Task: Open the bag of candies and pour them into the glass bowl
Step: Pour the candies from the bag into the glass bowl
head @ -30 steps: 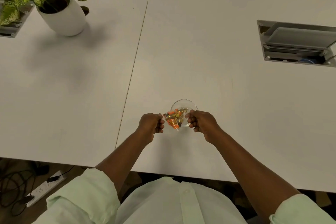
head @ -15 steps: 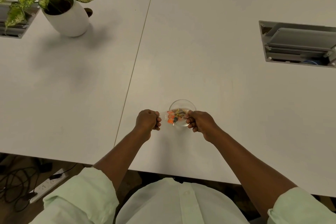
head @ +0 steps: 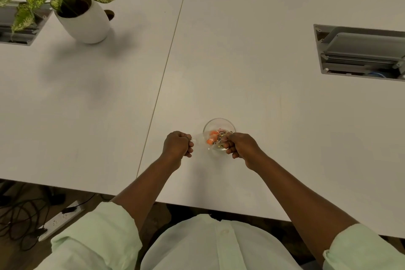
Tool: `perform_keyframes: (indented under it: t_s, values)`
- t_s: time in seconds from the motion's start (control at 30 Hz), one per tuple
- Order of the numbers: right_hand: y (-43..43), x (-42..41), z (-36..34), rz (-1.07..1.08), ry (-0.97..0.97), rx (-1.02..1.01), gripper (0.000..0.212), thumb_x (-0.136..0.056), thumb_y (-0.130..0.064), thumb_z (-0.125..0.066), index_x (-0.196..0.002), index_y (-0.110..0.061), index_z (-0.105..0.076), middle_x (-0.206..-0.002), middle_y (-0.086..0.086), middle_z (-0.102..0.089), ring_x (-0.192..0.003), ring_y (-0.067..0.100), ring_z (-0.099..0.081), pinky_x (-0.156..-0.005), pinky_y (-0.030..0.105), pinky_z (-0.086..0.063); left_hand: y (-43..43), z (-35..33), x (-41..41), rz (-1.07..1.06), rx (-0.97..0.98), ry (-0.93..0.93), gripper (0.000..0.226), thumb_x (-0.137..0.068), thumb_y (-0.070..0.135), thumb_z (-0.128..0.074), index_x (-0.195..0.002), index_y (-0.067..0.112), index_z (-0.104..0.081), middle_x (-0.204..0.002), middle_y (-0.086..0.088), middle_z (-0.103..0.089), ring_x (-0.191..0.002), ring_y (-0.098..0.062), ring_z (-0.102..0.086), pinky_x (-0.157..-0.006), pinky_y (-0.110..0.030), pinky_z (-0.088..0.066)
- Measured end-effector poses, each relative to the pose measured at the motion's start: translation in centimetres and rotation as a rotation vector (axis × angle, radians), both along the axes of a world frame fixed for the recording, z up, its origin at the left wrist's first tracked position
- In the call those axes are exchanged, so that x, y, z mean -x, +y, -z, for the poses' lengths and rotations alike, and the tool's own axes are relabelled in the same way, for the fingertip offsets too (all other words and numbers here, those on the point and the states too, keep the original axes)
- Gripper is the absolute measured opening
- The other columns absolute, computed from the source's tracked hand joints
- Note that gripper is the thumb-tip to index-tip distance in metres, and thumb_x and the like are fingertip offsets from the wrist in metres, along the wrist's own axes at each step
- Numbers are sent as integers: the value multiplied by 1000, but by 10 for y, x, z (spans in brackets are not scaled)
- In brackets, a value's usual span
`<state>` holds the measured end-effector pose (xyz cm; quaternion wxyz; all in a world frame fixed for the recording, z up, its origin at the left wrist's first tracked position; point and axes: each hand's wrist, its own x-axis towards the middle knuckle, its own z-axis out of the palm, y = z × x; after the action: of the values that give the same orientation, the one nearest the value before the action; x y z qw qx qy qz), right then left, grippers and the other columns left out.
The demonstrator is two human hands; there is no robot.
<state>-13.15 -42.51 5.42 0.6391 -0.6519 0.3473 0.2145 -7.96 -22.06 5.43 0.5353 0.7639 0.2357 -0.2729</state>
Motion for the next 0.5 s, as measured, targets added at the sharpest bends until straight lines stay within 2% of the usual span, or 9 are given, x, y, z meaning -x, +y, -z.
perform_keyframes:
  t_s: [0.13,0.37,0.5]
  values:
    - [0,2,0,-3,-2,14,25,-95,-17,-49,-87,-8,-71,-67,3,-66,-53,14,-56,-49,25,-39,0,-1,2,4,-3,-12,17,-94,1,-47,-93,0,-64,-71,-10,-64,-52,-20,-56,-49,-30,-52]
    - [-1,5,0,-14,-11,14,28,-94,-17,-49,-77,-13,-71,-65,2,-65,-52,14,-55,-49,25,-38,0,0,8,7,-16,-18,18,-93,1,-46,-93,0,-65,-71,-10,-65,-52,-19,-56,-50,-31,-52]
    - [-2,6,1,-20,-7,19,25,-95,-17,-49,-84,-9,-71,-67,3,-66,-53,14,-56,-49,24,-39,0,0,8,-10,-13,-29,19,-91,0,-45,-93,1,-65,-71,-10,-65,-52,-19,-56,-50,-31,-52]
